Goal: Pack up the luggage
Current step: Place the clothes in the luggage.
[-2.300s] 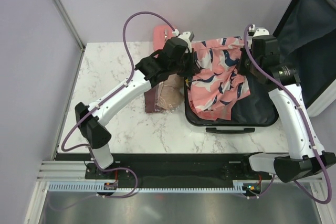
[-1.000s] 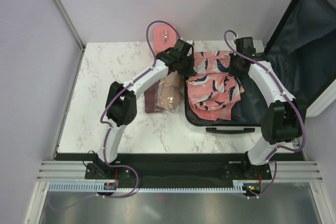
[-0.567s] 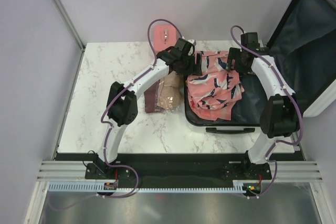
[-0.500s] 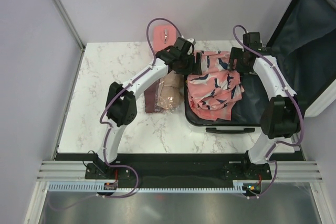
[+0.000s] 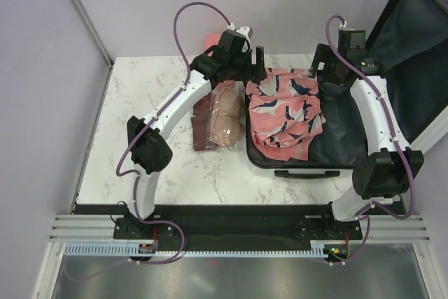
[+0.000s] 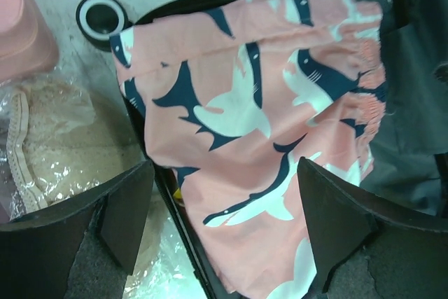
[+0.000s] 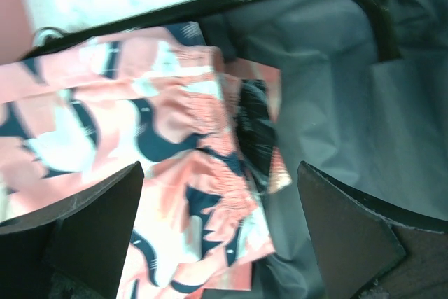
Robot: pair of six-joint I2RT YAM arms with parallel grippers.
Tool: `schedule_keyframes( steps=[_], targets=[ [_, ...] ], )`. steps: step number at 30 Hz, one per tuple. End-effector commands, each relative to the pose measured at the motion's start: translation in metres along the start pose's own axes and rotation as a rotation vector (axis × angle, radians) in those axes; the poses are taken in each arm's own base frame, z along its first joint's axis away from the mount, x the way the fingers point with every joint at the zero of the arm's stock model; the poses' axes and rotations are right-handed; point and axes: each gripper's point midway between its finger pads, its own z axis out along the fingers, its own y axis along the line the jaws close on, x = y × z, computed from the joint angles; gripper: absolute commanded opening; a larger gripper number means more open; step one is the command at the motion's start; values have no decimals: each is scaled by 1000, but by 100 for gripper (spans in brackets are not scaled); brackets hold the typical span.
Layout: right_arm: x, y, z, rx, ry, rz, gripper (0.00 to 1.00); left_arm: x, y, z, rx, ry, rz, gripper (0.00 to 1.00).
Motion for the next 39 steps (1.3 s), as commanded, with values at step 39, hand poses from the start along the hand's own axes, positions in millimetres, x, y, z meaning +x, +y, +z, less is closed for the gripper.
schedule_keyframes(
  steps=[39],
  targets=[
    [9, 68, 22, -343, 65, 26, 93, -48, -59, 3, 286, -136, 51, 88]
  ],
)
